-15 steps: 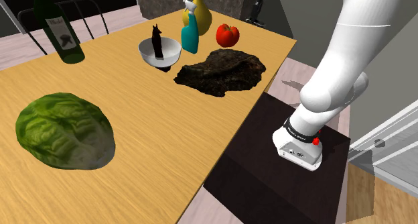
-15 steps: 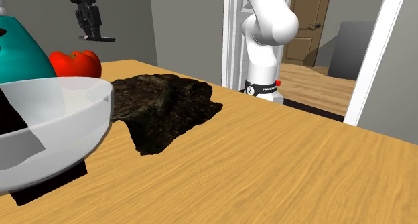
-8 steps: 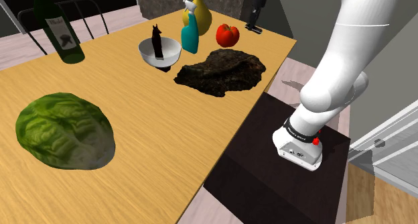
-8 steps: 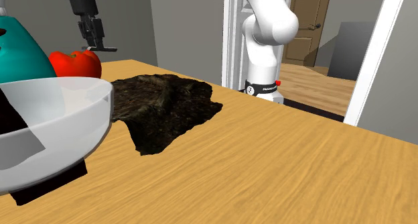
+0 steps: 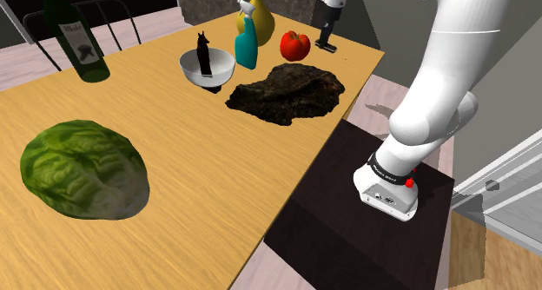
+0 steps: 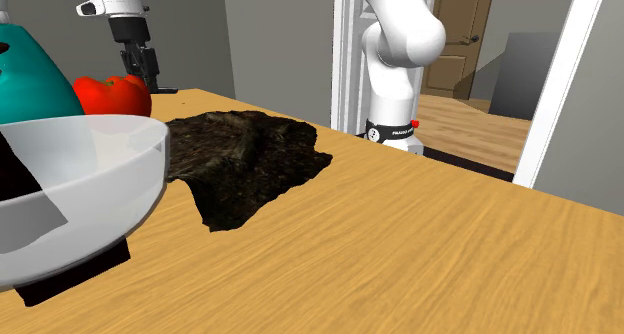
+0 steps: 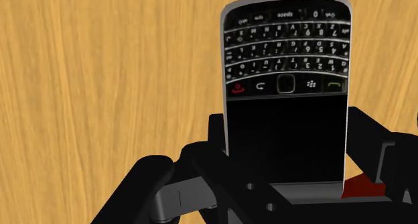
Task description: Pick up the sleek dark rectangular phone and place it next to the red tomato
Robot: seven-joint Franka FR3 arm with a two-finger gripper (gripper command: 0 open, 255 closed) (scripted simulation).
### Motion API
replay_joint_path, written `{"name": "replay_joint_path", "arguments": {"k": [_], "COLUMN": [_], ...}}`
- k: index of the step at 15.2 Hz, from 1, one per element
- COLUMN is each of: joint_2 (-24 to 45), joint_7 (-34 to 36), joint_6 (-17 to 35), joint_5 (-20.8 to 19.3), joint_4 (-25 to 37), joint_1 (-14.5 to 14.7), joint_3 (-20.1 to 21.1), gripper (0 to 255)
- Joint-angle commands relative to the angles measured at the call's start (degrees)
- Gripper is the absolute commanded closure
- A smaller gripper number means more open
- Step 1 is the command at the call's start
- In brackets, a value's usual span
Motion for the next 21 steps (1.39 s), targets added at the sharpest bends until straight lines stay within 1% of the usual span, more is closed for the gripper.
{"name": "replay_joint_path", "arguments": {"k": [1,7,15,16,21], "joint_2": [0.37,2.37,2.49,2.48,2.48], "joint_7": [-0.2,-0.75,-0.78,-0.78,-0.78], "joint_6": [1.43,5.28,5.48,5.48,5.48], "joint_5": [0.18,0.99,1.04,1.04,1.04], "joint_4": [-1.06,-3.01,-3.1,-3.1,-3.1], "joint_1": [-0.04,-0.23,-0.25,-0.25,-0.25], "joint_3": [0.06,0.4,0.42,0.42,0.42], "gripper": [255,255,255,0,0]}}
